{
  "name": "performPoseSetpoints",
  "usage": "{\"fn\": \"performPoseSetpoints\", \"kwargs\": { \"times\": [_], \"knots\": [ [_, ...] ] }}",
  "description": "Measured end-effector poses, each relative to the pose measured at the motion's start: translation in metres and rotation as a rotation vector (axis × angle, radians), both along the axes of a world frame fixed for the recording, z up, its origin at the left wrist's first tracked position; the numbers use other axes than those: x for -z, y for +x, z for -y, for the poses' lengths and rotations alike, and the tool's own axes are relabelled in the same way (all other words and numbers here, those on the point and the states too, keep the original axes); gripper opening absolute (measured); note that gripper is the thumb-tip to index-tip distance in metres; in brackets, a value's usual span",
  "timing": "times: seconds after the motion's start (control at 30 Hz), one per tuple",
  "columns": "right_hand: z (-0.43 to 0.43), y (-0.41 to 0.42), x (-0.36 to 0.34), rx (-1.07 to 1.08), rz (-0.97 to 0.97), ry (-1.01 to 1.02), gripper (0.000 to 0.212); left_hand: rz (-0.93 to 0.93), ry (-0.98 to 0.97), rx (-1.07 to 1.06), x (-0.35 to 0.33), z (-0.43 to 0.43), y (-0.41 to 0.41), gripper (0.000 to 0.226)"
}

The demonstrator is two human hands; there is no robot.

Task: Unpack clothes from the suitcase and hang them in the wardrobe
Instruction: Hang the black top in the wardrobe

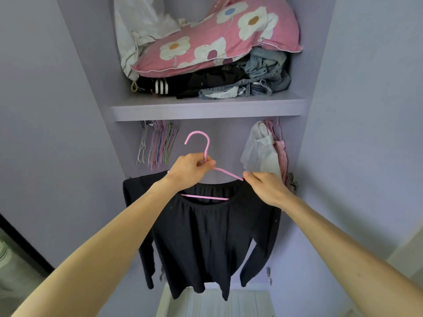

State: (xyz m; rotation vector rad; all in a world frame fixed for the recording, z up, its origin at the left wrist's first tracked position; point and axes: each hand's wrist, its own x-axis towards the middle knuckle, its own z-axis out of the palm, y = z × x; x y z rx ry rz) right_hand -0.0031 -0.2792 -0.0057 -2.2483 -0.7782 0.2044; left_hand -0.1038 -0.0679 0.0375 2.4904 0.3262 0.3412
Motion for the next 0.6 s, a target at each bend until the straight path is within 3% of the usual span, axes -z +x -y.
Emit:
{"fn": "performPoseSetpoints", "kwargs": {
  "times": [0.3, 0.47, 0.6],
  "knots": [
    [0.022, 0.007, 0.010, -0.090, -0.160, 0.105, 0.040, -0.013, 0.011, -0.046, 0.006, 0.018, 0.028, 0.033],
    [0.029, 0.035, 0.011, 0.060, -0.123, -0.006, 0.041, -0.156, 0.378, -0.117, 0.012, 0.015, 0.057, 0.058],
    [0.016, 0.062, 0.014, 0.206, -0.198, -0.058, 0.036, 0.014, 0.575, -0.157, -0.003, -0.003, 0.093, 0.068]
  ]
}}
